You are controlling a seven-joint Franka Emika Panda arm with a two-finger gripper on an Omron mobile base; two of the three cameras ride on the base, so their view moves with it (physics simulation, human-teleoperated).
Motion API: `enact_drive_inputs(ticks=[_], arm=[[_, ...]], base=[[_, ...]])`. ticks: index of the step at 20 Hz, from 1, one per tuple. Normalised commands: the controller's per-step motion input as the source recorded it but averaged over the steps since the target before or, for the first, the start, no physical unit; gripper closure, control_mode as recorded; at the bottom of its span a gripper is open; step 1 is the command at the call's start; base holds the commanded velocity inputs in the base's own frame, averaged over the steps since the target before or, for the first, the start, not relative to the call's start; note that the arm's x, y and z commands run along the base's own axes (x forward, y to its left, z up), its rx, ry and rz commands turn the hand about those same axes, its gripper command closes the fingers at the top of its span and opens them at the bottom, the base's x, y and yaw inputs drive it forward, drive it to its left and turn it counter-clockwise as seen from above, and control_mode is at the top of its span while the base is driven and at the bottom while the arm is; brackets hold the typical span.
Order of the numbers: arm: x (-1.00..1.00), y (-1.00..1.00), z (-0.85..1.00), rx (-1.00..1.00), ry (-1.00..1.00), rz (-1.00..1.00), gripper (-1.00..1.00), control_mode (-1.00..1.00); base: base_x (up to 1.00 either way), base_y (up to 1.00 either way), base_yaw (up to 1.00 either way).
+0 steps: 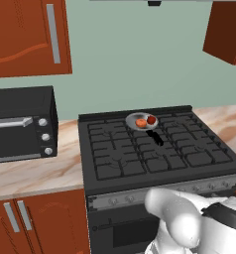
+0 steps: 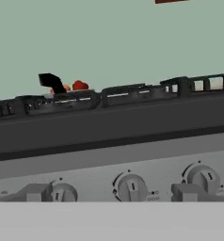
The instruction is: Put the bell pepper and squash in the pan. Then turn on the rear center burner and set the heat to medium.
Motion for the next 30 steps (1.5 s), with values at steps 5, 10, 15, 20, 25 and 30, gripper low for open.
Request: enact_drive_inputs(ticks=[5, 10, 15, 20, 25, 30], arm=[[0.20, -0.02, -0.11, 0.00, 0.00, 0.00, -1.00, -1.00], [0.14, 0.00, -0.04, 0.00, 0.00, 0.00, -1.00, -1.00], [0.10, 0.00, -0.02, 0.00, 0.00, 0.00, -1.00, -1.00], [0.09, 0.00, -0.03, 0.00, 0.00, 0.00, -1.00, -1.00], [0.09, 0.00, -0.12, 0.00, -0.01, 0.00, -1.00, -1.00], [0.24, 0.00, -0.15, 0.01, -0.01, 0.00, -1.00, -1.00]], base=[[0.00, 0.00, 0.00], [0.00, 0.00, 0.00], [0.00, 0.00, 0.00], [0.00, 0.00, 0.00], [0.00, 0.00, 0.00], [0.00, 0.00, 0.00]])
